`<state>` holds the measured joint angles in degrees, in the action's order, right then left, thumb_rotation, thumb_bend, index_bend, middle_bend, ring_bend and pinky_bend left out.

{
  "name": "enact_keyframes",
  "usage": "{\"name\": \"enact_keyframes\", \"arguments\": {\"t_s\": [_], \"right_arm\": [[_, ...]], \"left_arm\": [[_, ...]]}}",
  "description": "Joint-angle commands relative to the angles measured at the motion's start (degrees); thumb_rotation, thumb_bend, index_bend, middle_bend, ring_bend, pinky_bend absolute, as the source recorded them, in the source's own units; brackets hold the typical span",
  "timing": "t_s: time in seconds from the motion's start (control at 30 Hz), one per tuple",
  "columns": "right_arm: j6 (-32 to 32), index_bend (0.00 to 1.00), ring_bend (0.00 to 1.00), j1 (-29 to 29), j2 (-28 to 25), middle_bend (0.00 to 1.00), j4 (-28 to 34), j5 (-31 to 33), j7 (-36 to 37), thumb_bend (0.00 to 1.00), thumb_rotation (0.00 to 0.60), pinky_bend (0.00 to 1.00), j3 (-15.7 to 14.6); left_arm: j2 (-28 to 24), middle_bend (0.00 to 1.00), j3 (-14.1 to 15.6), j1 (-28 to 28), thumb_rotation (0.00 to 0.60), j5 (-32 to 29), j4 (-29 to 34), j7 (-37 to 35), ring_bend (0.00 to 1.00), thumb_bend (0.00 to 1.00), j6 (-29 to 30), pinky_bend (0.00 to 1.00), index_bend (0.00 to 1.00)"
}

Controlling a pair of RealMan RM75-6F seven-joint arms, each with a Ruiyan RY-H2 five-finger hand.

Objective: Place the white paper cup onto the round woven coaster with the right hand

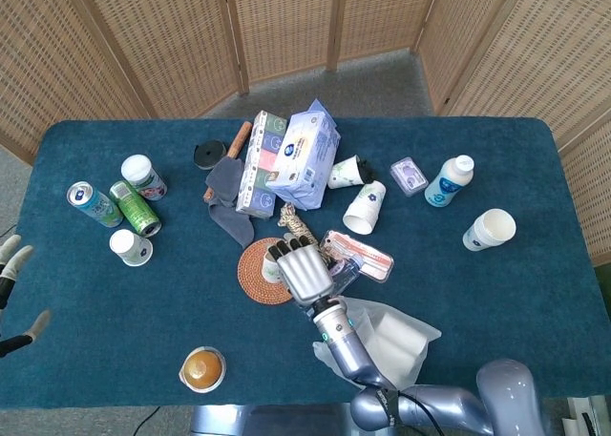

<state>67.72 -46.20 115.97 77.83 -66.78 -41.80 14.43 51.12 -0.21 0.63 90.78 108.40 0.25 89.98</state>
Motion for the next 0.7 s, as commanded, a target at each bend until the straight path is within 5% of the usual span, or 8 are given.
{"name": "enact_keyframes", "arguments": {"t_s": [0.03, 0.7], "right_arm": [[0.45, 0.24, 0.23, 0.25, 0.40, 0.35, -0.10, -0.47, -0.28, 0.53, 0.600, 0.32, -0.49], [3.55, 0.23, 0.22, 1.29, 4.78, 0.32, -4.98, -5.36, -2.55, 0.52, 0.600, 0.32, -2.41]], "left_arm": [[-0.05, 0.00, 0.02, -0.06, 0.600, 0.09, 0.06, -0.07, 0.00, 0.35, 0.12, 0.00, 0.00], [-0.17, 0.00, -0.22, -0.06, 0.600, -0.22, -0.19, -0.38, 0.00, 0.35, 0.13, 0.00, 0.00]]}}
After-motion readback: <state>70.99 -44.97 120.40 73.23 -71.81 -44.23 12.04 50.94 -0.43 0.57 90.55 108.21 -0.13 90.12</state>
